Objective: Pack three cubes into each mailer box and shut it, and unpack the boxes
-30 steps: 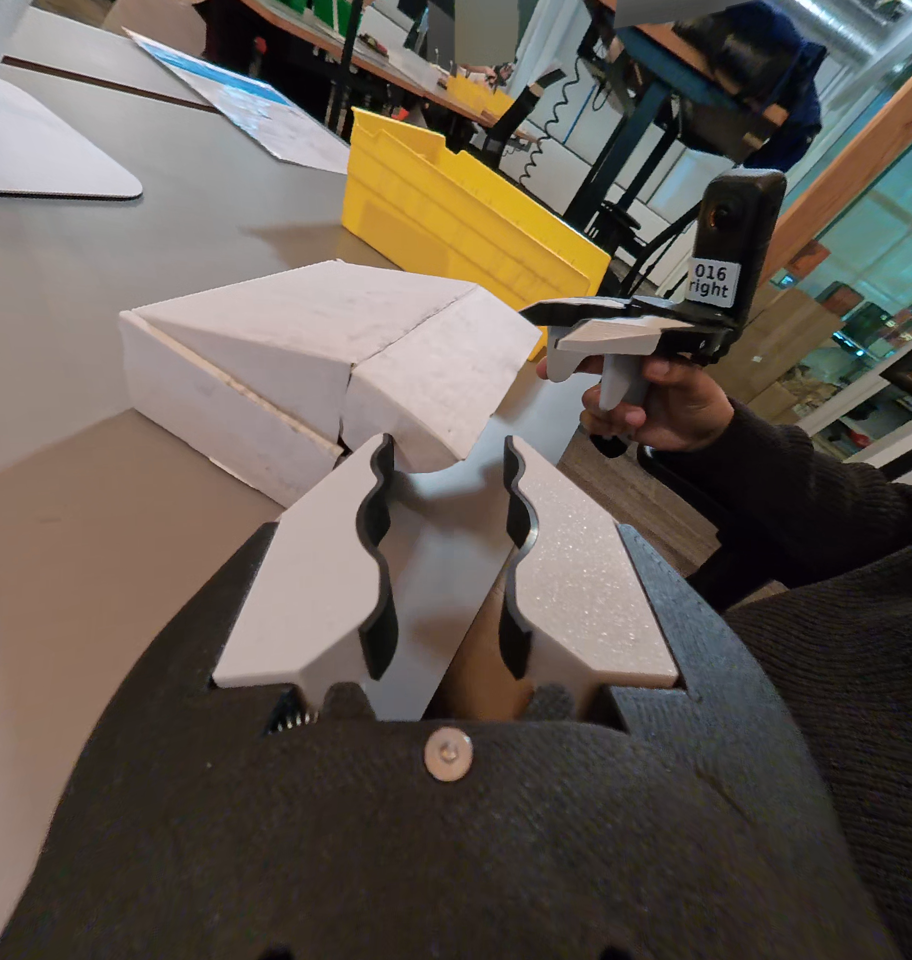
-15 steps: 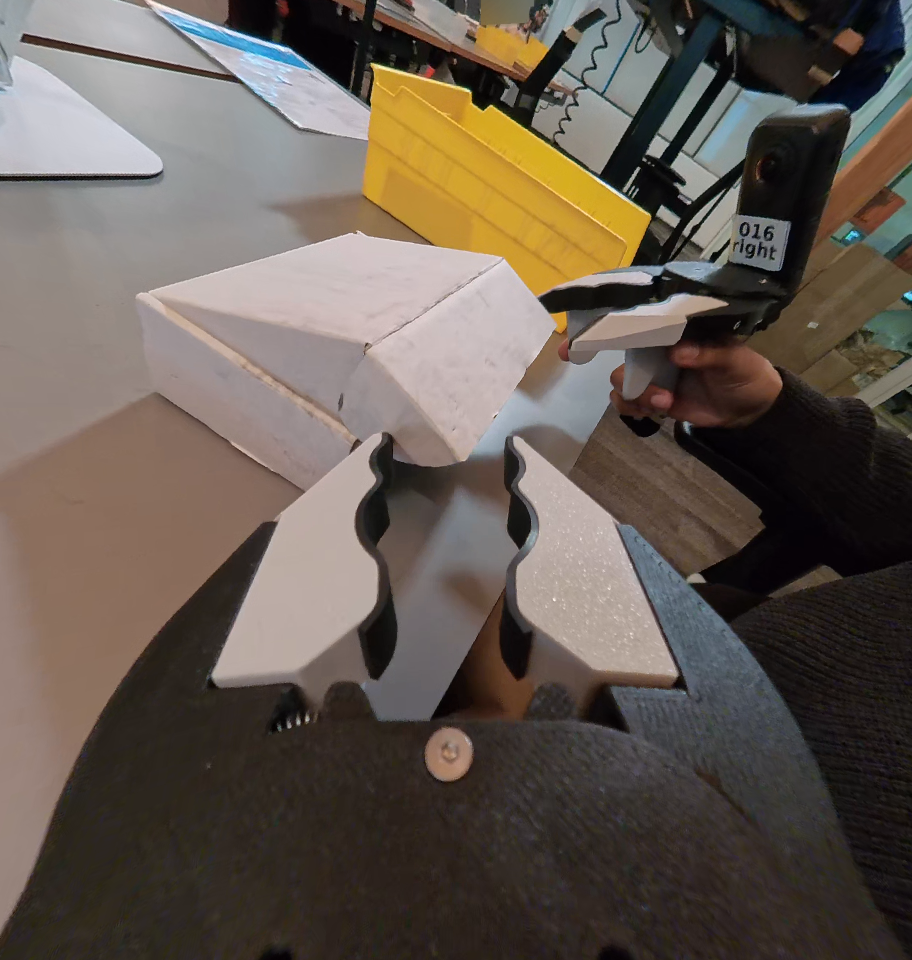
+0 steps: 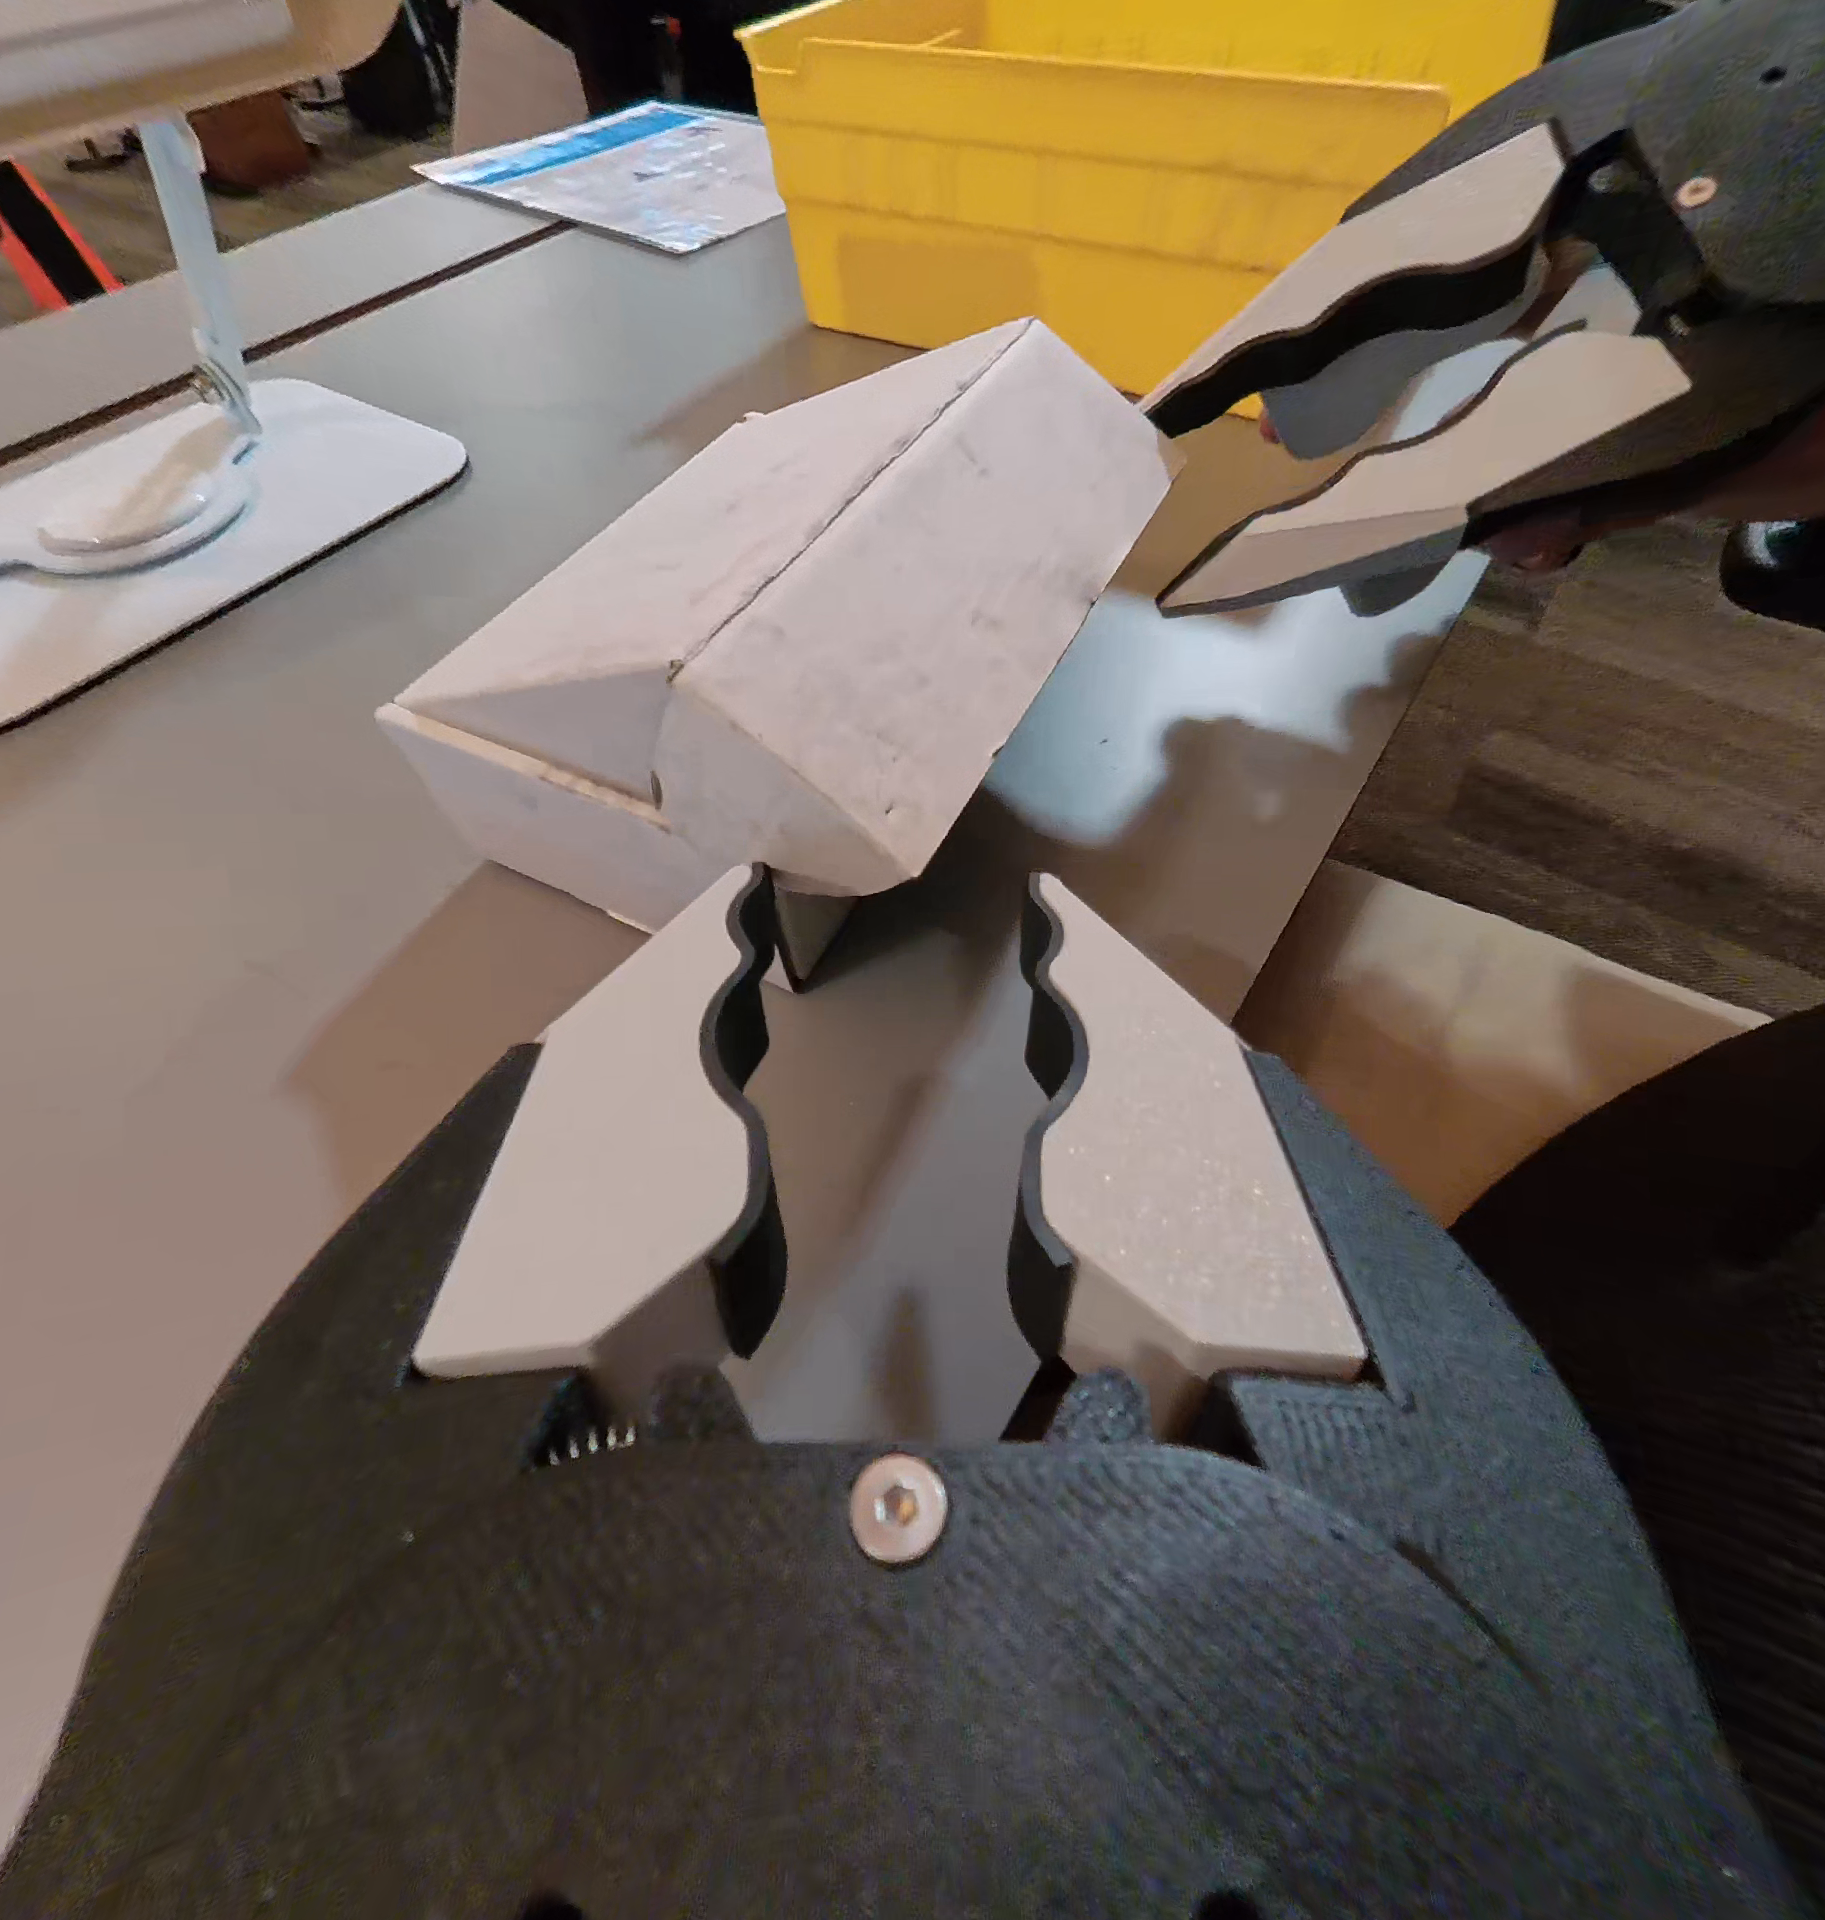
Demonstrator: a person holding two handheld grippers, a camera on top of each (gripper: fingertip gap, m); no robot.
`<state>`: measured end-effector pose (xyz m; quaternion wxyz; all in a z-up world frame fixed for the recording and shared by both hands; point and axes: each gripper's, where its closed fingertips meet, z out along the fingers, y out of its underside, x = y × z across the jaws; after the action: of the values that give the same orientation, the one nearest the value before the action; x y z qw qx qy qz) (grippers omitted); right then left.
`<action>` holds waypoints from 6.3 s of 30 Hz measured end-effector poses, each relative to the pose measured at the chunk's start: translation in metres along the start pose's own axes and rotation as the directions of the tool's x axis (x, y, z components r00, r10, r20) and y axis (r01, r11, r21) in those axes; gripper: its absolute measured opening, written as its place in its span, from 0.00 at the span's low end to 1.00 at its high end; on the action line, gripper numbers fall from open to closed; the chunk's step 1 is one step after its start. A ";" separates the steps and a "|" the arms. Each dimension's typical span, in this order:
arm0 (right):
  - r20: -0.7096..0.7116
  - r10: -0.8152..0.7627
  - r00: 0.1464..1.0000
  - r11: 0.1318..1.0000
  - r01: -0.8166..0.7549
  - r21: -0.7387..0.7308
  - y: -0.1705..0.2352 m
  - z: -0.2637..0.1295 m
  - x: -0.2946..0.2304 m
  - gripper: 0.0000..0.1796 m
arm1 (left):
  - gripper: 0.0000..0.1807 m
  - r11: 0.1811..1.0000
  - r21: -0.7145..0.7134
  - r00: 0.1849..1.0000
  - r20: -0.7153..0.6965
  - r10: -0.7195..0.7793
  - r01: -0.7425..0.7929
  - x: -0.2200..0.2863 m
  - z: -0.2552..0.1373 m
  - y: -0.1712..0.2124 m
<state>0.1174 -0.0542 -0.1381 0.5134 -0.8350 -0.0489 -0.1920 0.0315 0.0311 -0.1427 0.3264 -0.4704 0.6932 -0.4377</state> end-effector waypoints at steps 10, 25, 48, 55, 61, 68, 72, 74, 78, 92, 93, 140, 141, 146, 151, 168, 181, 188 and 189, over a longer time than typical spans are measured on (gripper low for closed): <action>-0.146 -0.134 0.980 0.991 0.136 0.006 -0.009 0.000 0.010 0.15 | 0.21 0.999 0.049 0.992 0.129 -0.002 -0.004 -0.020 -0.003 -0.009; 0.020 0.105 0.994 0.994 -0.106 0.040 -0.022 -0.015 0.009 0.09 | 0.11 0.992 0.128 0.997 0.073 0.004 -0.013 -0.011 -0.011 -0.022; -0.069 -0.052 0.996 0.997 0.048 -0.052 -0.004 -0.007 0.009 0.05 | 0.15 0.999 0.035 0.996 0.088 0.024 -0.027 -0.014 -0.003 -0.006; -0.117 -0.052 0.992 0.999 0.052 -0.006 -0.011 -0.001 0.013 0.13 | 0.15 0.995 0.040 0.987 0.139 0.081 -0.088 -0.016 0.000 -0.008; -0.113 -0.008 0.994 1.000 0.010 0.011 -0.018 -0.006 0.017 0.05 | 0.12 0.992 0.067 0.983 0.153 0.097 -0.108 -0.014 -0.002 -0.014; -0.029 0.120 0.992 0.993 -0.120 0.014 -0.021 -0.012 0.014 0.05 | 0.11 0.991 0.101 0.986 0.151 0.068 -0.084 -0.016 -0.006 -0.019; -0.005 0.133 0.991 0.991 -0.133 -0.013 -0.018 -0.012 0.012 0.04 | 0.10 0.991 0.091 0.984 0.155 0.083 -0.098 -0.015 -0.006 -0.018; 0.002 0.114 0.993 0.992 -0.114 -0.046 -0.014 -0.013 0.010 0.04 | 0.10 0.992 0.079 0.984 0.152 0.088 -0.101 -0.015 -0.005 -0.016; 0.008 0.086 0.996 0.993 -0.085 -0.082 -0.008 -0.011 0.007 0.04 | 0.10 0.994 0.053 0.985 0.152 0.087 -0.096 -0.016 -0.004 -0.011; 0.044 0.041 0.998 0.989 -0.034 -0.144 0.008 -0.003 -0.005 0.05 | 0.15 0.998 -0.032 0.991 0.117 0.061 -0.057 -0.016 0.004 0.007; 0.042 0.031 0.999 0.989 -0.024 -0.148 0.010 -0.002 -0.005 0.04 | 0.16 0.998 -0.037 0.992 0.114 0.060 -0.056 -0.016 0.004 0.008; 0.248 0.444 0.861 0.895 -0.440 -0.074 -0.001 0.007 -0.025 0.32 | 0.24 0.938 -0.011 0.937 -0.030 -0.347 0.347 -0.020 0.009 0.007; 0.238 0.443 0.864 0.896 -0.438 -0.076 0.000 0.009 -0.024 0.31 | 0.24 0.940 -0.014 0.939 -0.025 -0.342 0.342 -0.020 0.010 0.007; 0.210 0.433 0.877 0.902 -0.423 -0.089 0.004 0.014 -0.021 0.29 | 0.24 0.948 -0.041 0.948 0.002 -0.317 0.317 -0.020 0.012 0.013; 0.204 0.406 0.891 0.914 -0.393 -0.101 0.006 0.014 -0.022 0.31 | 0.23 0.950 -0.064 0.952 0.011 -0.306 0.306 -0.021 0.013 0.015; 0.273 0.532 0.802 0.847 -0.512 -0.145 0.012 0.028 0.002 0.37 | 0.39 0.948 -0.154 0.953 -0.072 -0.293 0.280 -0.043 0.028 0.013; 0.304 0.513 0.802 0.858 -0.475 -0.196 0.015 0.047 0.007 0.24 | 0.33 0.956 -0.207 0.970 -0.083 -0.227 0.206 -0.050 0.035 0.018; 0.226 0.440 0.869 0.892 -0.396 -0.216 0.018 0.049 0.008 0.20 | 0.30 0.964 -0.231 0.990 -0.004 -0.138 0.133 -0.055 0.038 0.022; 0.220 0.428 0.877 0.898 -0.385 -0.213 0.018 0.049 0.008 0.20 | 0.30 0.964 -0.232 0.991 0.002 -0.130 0.127 -0.055 0.038 0.022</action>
<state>0.1428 -0.0210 -0.1698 0.4612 -0.8835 0.0768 0.0288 0.0749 0.0753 -0.1763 0.2356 -0.5465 0.7097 -0.3771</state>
